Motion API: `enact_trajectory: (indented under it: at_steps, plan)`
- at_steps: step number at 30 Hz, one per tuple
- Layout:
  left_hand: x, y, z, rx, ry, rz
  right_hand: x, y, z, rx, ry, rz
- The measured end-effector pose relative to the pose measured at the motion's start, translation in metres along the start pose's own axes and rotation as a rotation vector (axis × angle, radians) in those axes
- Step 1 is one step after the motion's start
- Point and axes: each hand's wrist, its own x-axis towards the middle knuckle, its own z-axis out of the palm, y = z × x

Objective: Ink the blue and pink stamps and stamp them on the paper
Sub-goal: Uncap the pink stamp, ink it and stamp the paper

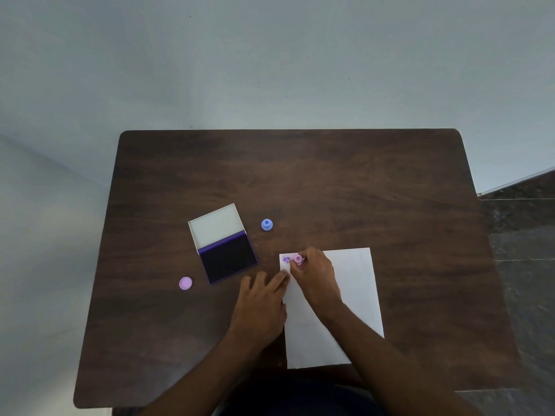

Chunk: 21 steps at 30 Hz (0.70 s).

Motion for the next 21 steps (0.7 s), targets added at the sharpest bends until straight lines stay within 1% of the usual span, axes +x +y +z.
enact_trajectory:
  at_steps: [21]
  plan:
    - [0.0007, -0.0018, 0.0043, -0.020, 0.001, -0.011, 0.0045, 0.0029, 0.0018, 0.002, -0.010, -0.005]
